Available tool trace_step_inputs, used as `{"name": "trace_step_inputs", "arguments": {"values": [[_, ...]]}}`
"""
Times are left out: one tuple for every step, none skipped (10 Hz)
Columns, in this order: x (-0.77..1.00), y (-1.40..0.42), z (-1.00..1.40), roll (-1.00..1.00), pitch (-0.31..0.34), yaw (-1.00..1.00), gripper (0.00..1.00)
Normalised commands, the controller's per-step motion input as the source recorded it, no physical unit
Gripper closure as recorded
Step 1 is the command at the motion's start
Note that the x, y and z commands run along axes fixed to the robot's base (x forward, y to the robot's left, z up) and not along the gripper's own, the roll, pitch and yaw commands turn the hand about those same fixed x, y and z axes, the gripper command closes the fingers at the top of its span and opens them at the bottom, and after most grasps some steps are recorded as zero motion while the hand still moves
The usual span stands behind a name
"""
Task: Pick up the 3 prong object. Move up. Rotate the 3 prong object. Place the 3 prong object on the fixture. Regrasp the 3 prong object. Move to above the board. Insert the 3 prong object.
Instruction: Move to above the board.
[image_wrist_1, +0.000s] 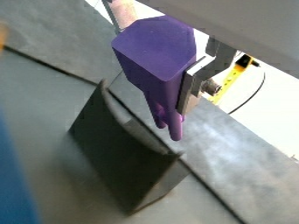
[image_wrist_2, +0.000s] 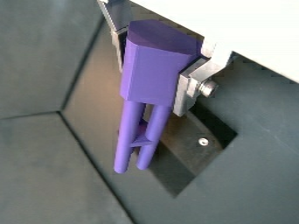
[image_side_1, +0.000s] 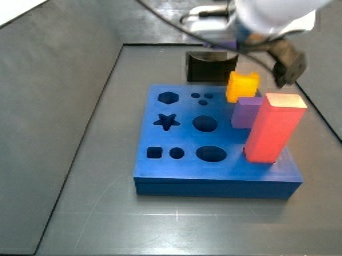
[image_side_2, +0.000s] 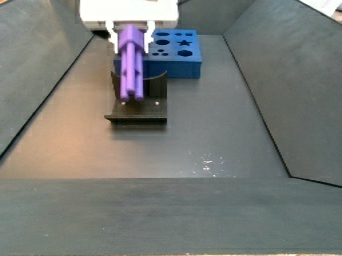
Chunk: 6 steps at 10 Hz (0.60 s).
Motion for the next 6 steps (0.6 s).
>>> {"name": "trace_step_inputs", "arguments": {"values": [[0.08, -0.07, 1.0, -0.01, -0.102, -0.15, 1.0], [0.07, -0.06, 1.0, -0.02, -0.035, -0.17, 1.0], [0.07, -0.06, 1.0, -0.03, 0.013, -0.17, 1.0], [0.06, -0.06, 1.0, -0.04, 0.072, -0.15, 1.0], [0.05, -0.05, 1.0, -0.04, 0.124, -0.11, 1.0], [0.04, -0.05, 1.0, -0.04, 0.151, -0.07, 1.0]]}}
